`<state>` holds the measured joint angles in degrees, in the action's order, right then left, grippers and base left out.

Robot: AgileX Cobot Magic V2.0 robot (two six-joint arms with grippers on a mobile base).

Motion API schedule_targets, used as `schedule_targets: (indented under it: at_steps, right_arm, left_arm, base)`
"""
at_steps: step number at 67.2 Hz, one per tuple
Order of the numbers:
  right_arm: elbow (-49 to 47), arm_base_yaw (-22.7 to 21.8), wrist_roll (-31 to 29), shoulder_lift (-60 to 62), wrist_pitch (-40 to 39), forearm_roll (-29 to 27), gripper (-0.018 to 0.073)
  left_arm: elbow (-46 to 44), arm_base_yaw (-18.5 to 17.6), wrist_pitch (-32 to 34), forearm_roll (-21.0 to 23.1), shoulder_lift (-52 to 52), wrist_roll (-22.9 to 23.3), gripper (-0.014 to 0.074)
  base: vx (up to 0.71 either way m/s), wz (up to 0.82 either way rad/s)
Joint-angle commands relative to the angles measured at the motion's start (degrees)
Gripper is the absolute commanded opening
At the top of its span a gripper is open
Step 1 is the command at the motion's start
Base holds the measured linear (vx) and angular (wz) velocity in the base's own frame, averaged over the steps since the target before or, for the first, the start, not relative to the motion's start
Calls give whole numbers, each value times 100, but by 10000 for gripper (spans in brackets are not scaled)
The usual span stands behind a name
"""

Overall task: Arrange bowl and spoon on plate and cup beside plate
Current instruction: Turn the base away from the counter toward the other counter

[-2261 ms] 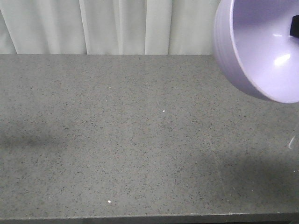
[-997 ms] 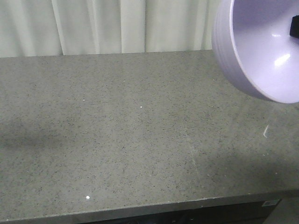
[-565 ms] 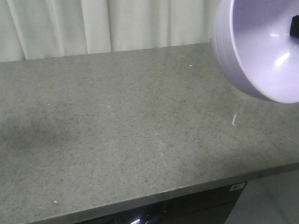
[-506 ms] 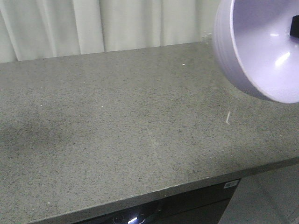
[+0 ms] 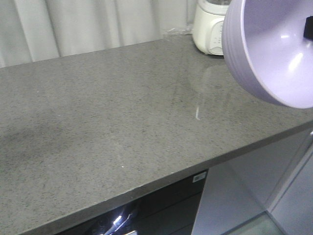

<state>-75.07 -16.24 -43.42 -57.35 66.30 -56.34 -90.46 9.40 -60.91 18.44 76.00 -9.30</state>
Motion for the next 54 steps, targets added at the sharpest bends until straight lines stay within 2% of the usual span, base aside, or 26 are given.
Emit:
schedule_targets:
  at_steps: [1, 54]
  right_arm:
    - [-186, -20, -29, 48, -203, -343, -6]
    - [-186, -20, -29, 48, -209, -343, -6]
  left_arm:
    - [-150, -10, 296, 169, -158, 2, -8]
    - [-150, -10, 296, 169, -158, 2, -8]
  base:
    - [-4, -29]
    - [-4, -37]
